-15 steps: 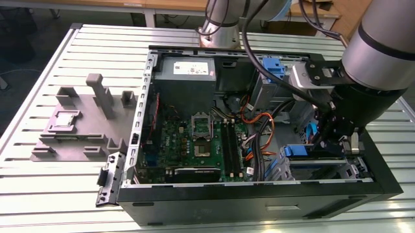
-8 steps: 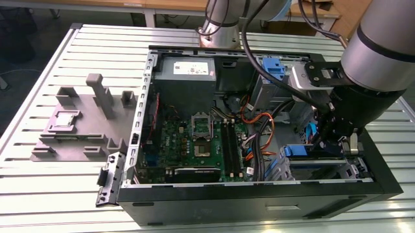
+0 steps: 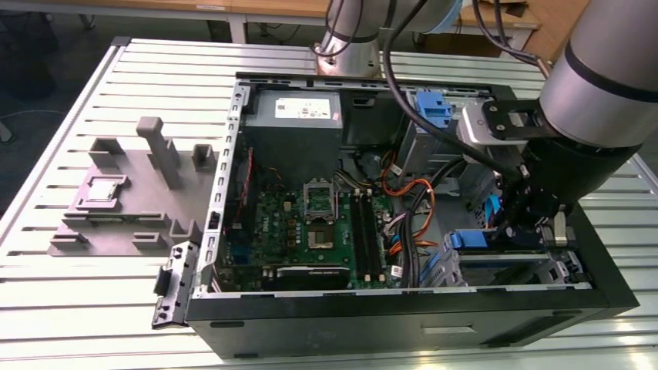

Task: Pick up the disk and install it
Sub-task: 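Insert the second disk wire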

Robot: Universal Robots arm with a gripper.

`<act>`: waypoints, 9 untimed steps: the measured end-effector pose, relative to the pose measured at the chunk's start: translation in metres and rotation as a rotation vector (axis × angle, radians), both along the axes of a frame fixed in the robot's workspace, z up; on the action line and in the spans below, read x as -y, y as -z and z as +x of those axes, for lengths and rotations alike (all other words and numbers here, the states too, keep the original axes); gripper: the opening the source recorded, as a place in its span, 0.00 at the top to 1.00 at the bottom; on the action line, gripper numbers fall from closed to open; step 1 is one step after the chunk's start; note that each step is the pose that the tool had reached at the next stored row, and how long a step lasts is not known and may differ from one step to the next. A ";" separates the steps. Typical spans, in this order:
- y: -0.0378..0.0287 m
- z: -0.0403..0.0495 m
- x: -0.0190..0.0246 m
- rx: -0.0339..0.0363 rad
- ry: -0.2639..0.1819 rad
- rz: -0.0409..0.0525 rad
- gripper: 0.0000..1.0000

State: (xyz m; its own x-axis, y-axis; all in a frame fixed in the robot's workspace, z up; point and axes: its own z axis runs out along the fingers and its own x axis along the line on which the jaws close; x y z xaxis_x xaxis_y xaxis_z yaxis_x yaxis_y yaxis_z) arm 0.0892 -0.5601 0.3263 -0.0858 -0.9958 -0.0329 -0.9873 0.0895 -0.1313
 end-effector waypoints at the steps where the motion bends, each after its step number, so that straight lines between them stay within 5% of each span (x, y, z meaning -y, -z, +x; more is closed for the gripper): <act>1: -0.0004 0.0000 0.0000 -0.0001 0.000 -0.0007 0.76; 9: -0.0109 0.0000 0.0000 -0.0011 0.000 -0.0003 0.76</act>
